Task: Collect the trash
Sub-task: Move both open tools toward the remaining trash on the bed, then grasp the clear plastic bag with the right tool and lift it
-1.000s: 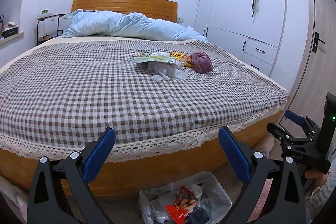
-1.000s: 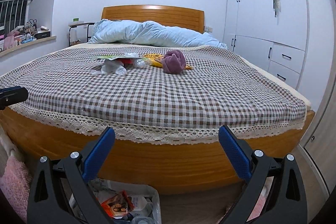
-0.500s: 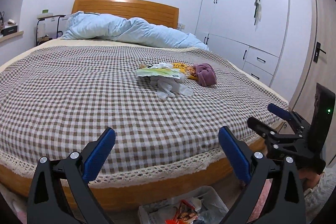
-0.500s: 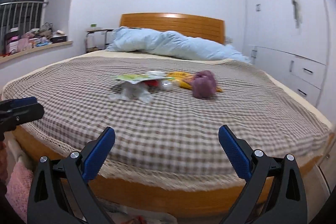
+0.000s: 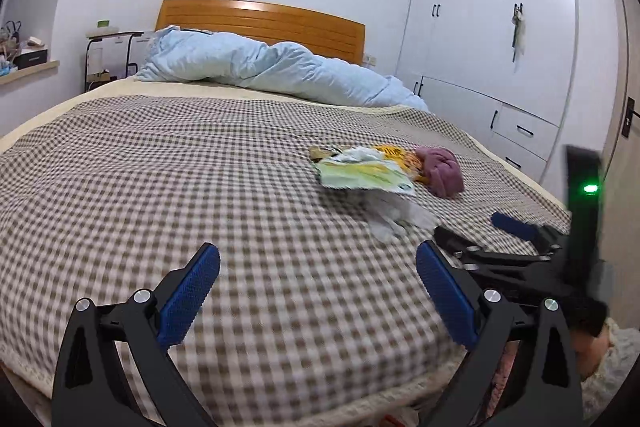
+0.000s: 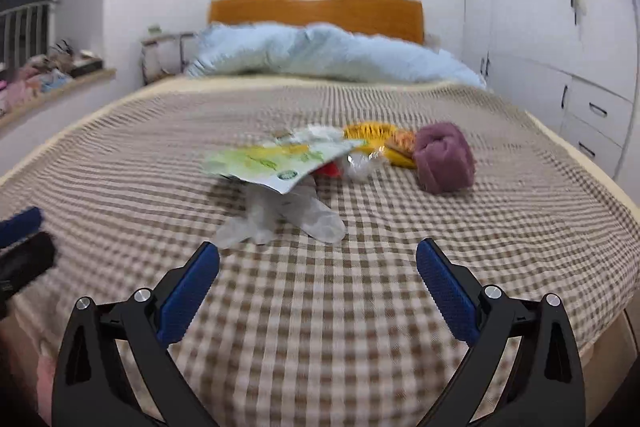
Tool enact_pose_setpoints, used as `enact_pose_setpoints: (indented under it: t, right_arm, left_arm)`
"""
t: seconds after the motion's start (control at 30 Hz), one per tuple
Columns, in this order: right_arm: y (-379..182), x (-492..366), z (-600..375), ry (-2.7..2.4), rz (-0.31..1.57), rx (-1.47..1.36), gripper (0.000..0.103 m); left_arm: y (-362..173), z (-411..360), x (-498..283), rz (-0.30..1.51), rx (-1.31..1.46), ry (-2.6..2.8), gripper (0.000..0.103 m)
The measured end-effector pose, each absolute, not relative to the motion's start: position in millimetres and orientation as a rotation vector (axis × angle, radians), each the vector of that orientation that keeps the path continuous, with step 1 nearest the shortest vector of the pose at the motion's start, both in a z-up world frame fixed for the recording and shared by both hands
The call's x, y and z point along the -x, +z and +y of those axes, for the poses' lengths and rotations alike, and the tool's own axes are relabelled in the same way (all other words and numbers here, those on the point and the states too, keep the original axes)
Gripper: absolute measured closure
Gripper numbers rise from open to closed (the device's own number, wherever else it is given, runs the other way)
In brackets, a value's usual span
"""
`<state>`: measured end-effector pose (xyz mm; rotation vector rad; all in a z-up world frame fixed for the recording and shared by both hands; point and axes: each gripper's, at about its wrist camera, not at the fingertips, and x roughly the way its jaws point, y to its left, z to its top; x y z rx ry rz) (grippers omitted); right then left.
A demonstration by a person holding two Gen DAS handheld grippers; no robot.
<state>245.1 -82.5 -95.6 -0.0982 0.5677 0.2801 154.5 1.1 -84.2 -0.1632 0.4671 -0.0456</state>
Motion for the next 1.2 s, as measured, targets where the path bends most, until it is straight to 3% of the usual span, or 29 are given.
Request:
enact_pose_setpoints:
  t: [0.37, 0.4, 0.43, 0.5, 0.53, 0.57, 0.63, 0.97, 1.2]
  right_arm:
    - [-104.9, -316.4, -33.6, 0.169, 0.736, 0.083, 0.009]
    - [-107.2, -321.1, -33.2, 0.172, 0.752, 0.075, 0.018]
    - [-114.1, -327.7, -31.7, 0.173, 0.794, 0.081, 0.051]
    - [-117.2, -328.2, -32.5, 0.222, 0.797, 0.066, 0.064]
    - [-116.4, -326.7, -34.4, 0.262, 0.792, 0.050, 0.083]
    - [-115.2, -322.3, -37.4, 0.283, 0.779, 0.042, 0.091]
    - [-112.8, -312.7, -44.3, 0.310, 0.746, 0.023, 0.097]
    - [-93.2, -246.1, -122.2, 0.319, 0.550, -0.050, 0.100]
    - [-66.8, -261.7, -187.9, 0.182, 0.418, -0.065, 0.100]
  left_arm:
    - [-78.3, 7.9, -186.9, 0.474, 0.190, -0.040, 0.008]
    - [-78.6, 8.5, -186.8, 0.476, 0.194, -0.043, 0.008]
    - [-79.4, 8.5, -186.7, 0.480, 0.198, -0.044, 0.008]
    - [-80.8, 8.3, -186.2, 0.486, 0.200, -0.045, 0.008]
    - [-81.0, 8.7, -185.4, 0.486, 0.203, -0.047, 0.008]
    - [-80.9, 9.1, -184.9, 0.487, 0.208, -0.049, 0.008]
    - [-81.5, 9.6, -183.6, 0.488, 0.218, -0.054, 0.008]
    - [-77.0, -0.4, -185.7, 0.500, 0.207, -0.061, 0.008]
    - [-76.3, -15.1, -188.9, 0.511, 0.220, -0.069, 0.008]
